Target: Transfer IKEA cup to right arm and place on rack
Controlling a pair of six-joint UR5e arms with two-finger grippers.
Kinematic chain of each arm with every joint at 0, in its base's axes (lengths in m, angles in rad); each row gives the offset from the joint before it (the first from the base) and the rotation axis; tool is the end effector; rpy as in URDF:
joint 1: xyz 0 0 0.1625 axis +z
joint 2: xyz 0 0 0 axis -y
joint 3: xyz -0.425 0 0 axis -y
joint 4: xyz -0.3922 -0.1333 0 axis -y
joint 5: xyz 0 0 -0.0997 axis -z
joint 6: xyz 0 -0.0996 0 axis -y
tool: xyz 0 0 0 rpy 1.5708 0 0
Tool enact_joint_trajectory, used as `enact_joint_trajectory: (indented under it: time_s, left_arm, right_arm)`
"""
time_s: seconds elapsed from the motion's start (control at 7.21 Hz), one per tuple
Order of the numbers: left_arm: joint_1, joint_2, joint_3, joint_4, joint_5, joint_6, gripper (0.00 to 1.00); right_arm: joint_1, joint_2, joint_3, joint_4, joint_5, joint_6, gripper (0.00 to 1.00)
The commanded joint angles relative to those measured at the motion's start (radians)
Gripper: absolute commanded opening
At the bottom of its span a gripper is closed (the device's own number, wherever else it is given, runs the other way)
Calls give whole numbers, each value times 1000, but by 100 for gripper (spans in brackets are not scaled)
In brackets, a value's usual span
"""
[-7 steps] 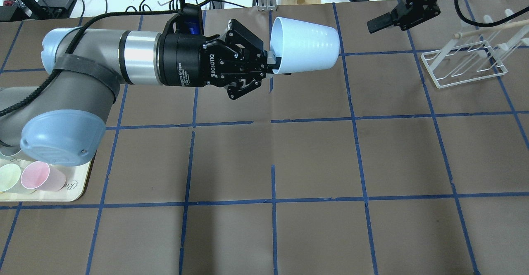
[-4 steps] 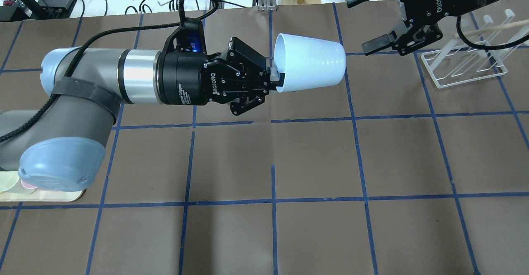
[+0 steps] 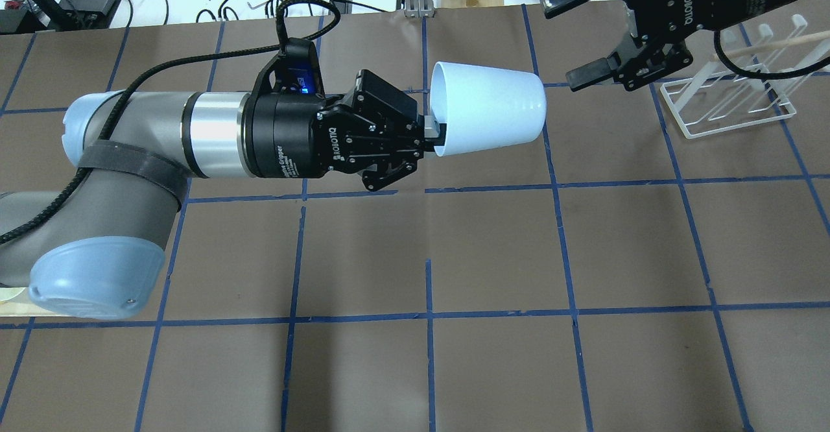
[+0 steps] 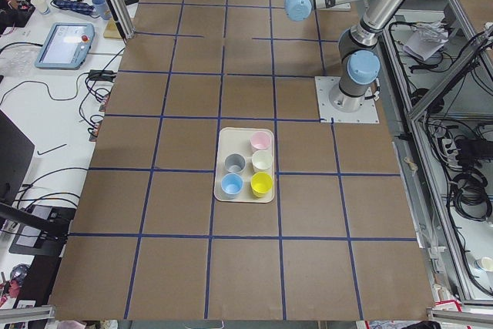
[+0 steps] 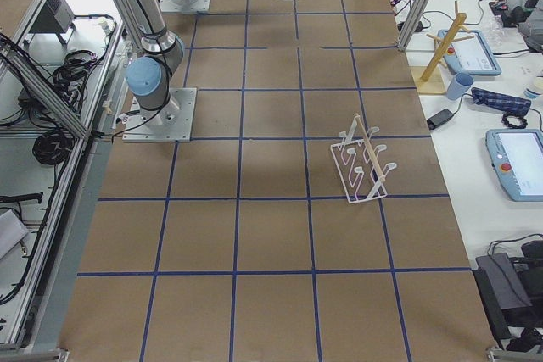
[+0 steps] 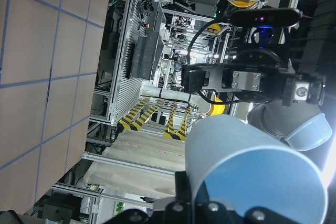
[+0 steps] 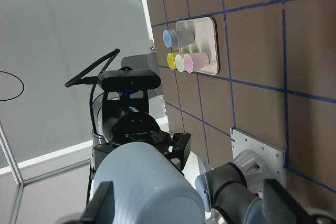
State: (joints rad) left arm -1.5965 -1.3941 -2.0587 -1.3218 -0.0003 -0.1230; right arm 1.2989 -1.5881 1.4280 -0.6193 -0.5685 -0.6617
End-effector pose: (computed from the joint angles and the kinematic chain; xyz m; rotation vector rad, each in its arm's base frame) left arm -0.2431 -0.3920 0.4546 0.1253 -1.5679 -0.1656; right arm 0.0987 -0.4550 0.5414 0.0591 1.9658 0.2425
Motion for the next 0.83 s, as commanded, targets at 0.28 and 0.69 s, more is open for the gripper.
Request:
enact_joint_trajectory:
  time_s: [0.28,0.69]
  left_arm:
    - [1,-6,-61,134,-14,-4,0]
    - [0,-10,-61,138,-15,-4,0]
  right_arm:
    - [0,-58,65,67,19,22,100]
    - [2,-69,89,102,22,-4,100]
